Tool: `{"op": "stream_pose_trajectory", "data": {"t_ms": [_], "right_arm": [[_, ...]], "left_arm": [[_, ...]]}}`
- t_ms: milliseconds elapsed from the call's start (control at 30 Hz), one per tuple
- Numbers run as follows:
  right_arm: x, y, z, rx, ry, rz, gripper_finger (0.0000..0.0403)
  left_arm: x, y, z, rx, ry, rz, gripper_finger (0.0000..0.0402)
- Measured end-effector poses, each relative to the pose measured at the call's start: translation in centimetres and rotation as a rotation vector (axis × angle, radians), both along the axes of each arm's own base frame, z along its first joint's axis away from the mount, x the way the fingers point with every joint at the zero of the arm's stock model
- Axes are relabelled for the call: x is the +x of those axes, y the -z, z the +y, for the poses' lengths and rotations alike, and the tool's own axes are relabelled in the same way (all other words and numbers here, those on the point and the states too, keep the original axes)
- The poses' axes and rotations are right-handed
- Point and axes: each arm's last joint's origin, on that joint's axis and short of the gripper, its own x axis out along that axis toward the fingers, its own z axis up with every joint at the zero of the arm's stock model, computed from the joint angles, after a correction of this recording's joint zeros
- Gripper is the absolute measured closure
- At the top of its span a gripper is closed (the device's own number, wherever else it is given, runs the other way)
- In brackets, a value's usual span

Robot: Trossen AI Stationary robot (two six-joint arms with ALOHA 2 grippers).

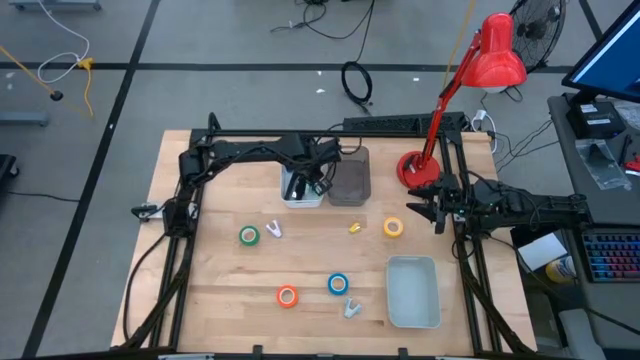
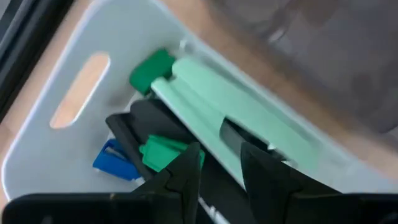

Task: Pick and place Stapler, Stapler remover, tape
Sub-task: Put the green stapler into the white bin

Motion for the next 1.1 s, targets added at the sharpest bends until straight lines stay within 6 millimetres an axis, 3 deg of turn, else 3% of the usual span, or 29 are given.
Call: {"op": "stream_pose_trajectory", "data": {"t_ms": [300,933,1100], "right_arm": [[0.0,0.0,0.0,-0.002,0.000,0.001,0.0190],[0.0,0.0,0.0,0.009,0.002,-0.003,0.0190],[0.0,0.0,0.0,0.009,0.002,-0.003,0.0190]], "left_arm": [[-0.5,1.2,0.5,-0.009,-0.019,0.092,0.0282],[-1.9,1.2,3.1,0.058,-0.122,0.143,0.0282],[-1.8,1.2,2.9,0.029,-0.098,0.137,0.0282]]}}
